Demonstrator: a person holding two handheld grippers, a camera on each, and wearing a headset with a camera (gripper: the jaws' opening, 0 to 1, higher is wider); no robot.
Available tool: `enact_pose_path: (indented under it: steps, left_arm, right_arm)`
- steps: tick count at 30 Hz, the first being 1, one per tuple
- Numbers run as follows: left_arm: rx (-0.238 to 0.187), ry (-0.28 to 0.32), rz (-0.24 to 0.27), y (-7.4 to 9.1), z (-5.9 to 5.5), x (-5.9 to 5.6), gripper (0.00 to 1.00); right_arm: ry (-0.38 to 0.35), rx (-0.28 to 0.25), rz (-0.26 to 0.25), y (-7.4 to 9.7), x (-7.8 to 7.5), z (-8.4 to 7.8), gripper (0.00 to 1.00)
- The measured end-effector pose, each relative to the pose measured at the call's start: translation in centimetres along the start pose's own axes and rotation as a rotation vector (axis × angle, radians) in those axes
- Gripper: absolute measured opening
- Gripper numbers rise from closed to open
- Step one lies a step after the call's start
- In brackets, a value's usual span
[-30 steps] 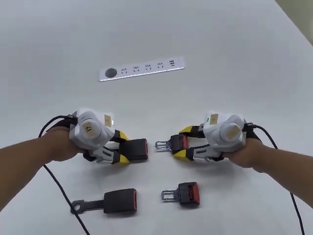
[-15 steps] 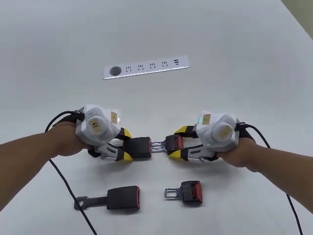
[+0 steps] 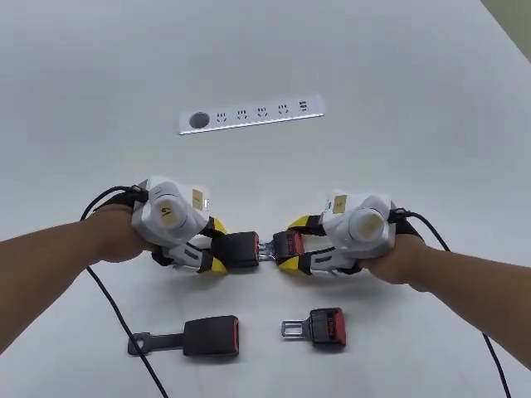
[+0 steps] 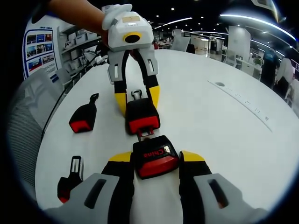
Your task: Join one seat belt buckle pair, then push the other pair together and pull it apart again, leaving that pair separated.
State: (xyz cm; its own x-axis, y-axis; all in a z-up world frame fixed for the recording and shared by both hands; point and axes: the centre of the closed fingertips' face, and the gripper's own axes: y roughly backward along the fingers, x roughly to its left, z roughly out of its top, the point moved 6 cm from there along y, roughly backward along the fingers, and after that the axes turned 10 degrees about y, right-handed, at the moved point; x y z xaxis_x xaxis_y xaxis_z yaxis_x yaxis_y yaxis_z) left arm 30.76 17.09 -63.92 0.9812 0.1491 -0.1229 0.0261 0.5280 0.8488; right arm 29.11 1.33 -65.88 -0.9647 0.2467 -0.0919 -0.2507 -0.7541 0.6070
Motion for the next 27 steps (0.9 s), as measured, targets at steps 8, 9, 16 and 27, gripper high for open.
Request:
enact_pose_path:
  steps: [8, 9, 16, 27]
  left_arm:
    - [0.017, 0.0, 0.001, -0.1, 0.0, 0.2, 0.32]
    - [0.02, -0.004, 0.0, -0.1, 0.0, 0.3, 0.32]
    - [0.026, -0.014, -0.005, -0.1, -0.1, 0.4, 0.32]
    - [0.022, -0.024, -0.007, -0.6, 0.1, 0.5, 0.32]
  right_arm:
    - [-0.016, -0.001, -0.019, 0.0, 0.1, 0.4, 0.35]
    - [-0.018, -0.002, -0.019, 0.0, 0.1, 0.5, 0.35]
    - [-0.029, -0.005, -0.021, -0.7, 0.1, 1.0, 0.35]
    - [-0.035, -0.01, -0.043, -1.6, 0.5, 1.7, 0.35]
